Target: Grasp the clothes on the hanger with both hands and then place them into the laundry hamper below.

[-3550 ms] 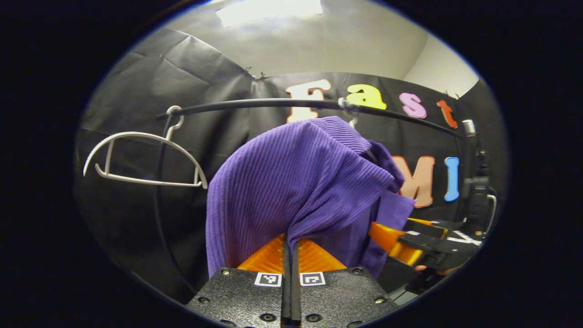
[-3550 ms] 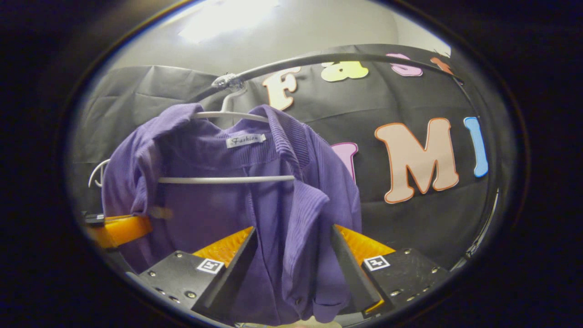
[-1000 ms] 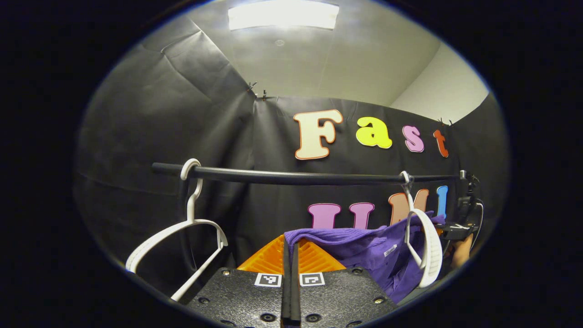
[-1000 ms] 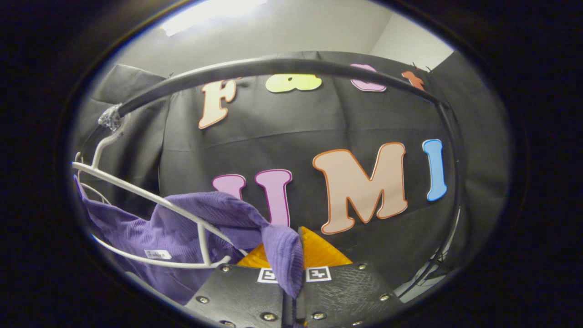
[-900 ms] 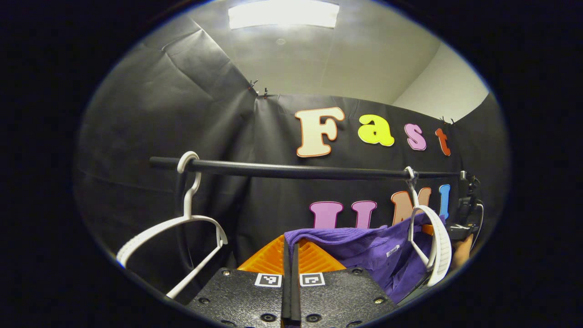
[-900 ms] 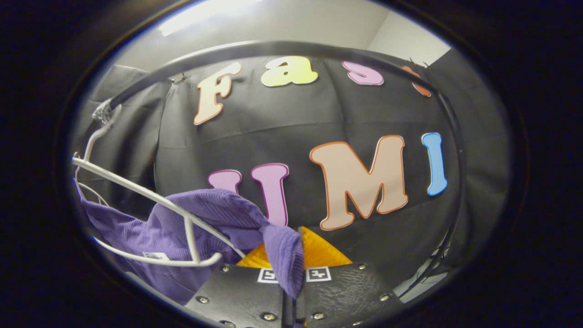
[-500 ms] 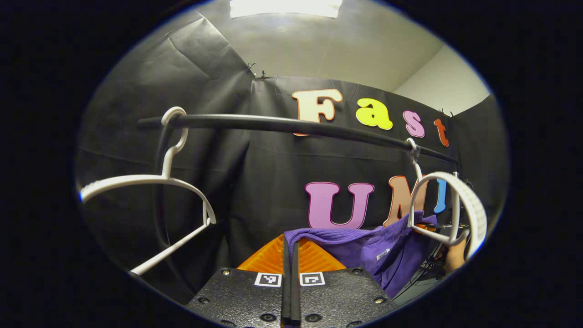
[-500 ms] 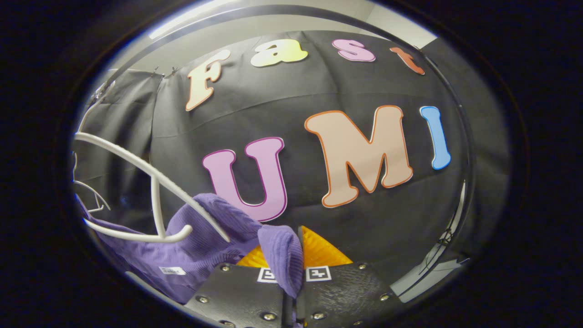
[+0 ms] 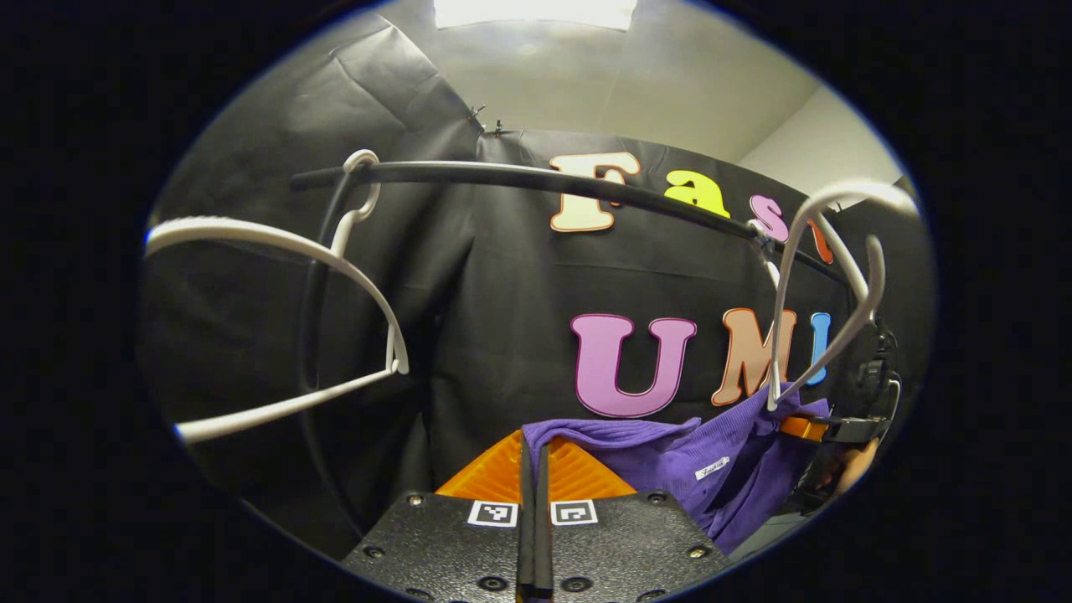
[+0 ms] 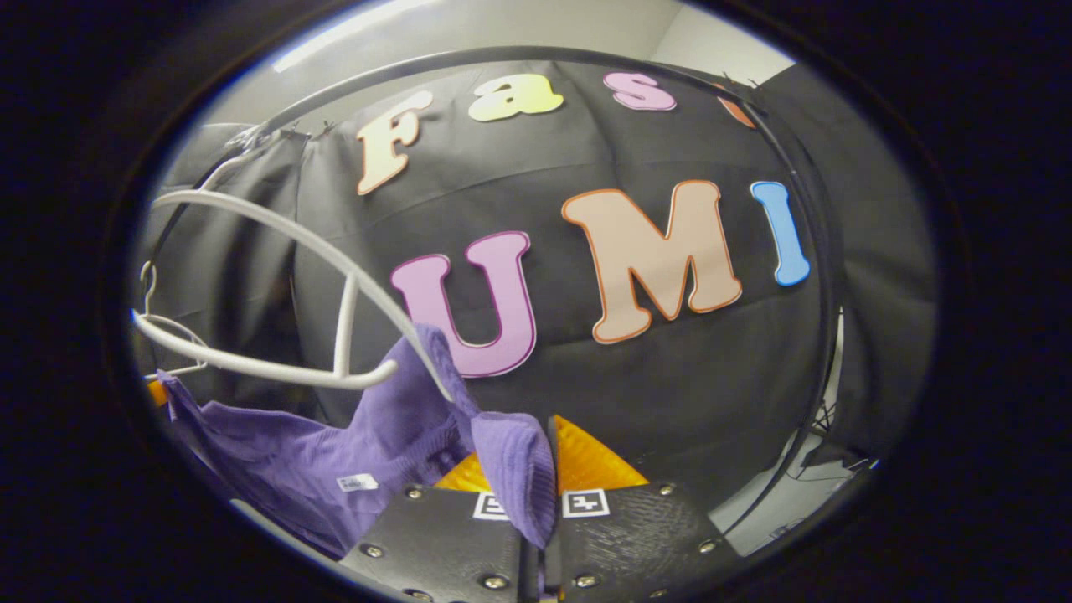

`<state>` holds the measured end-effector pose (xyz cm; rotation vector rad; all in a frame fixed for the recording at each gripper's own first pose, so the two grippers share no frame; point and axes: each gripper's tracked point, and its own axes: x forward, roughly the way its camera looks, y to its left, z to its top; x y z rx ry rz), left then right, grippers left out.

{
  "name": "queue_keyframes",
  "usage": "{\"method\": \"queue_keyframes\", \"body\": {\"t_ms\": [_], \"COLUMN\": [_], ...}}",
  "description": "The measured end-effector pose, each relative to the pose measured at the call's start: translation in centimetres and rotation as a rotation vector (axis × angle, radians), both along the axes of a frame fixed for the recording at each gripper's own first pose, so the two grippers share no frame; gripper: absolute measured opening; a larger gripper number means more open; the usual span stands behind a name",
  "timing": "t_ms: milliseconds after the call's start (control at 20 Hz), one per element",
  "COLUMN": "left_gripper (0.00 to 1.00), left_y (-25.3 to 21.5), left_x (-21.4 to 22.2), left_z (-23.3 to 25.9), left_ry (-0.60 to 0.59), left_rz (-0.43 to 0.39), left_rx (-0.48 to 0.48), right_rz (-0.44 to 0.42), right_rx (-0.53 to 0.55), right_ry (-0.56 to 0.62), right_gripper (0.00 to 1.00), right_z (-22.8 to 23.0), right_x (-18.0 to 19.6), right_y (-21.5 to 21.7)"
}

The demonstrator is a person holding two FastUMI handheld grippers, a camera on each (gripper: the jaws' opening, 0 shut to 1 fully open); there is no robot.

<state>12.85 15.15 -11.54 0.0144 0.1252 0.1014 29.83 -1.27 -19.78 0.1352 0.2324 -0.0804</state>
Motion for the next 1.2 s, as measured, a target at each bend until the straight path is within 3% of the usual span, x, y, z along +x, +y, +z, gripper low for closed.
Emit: {"method": "queue_keyframes", "body": {"t_ms": [300, 600, 1200], "left_gripper": [0.0, 0.0, 0.0], "left_y": [-1.8, -3.7, -7.5], "left_x": [-3.2, -6.9, -10.0], "left_z": [-2.6, -3.2, -0.8], "left_ry": [0.022, 0.025, -0.008], "left_rz": [-0.029, -0.093, -0.166], "left_rx": [-0.04, -0.051, -0.033], "right_rz": [0.007, -0.048, -0.04], "right_rx": [0.033, 0.063, 0.052], "right_ry": [-0.001, 0.014, -0.059], "right_gripper": [0.08, 0.08, 0.08], "right_z": [-1.2, -3.3, 3.2], "right_x": [-5.6, -10.9, -19.7], "right_y": [2.2, 1.8, 4.0]}}
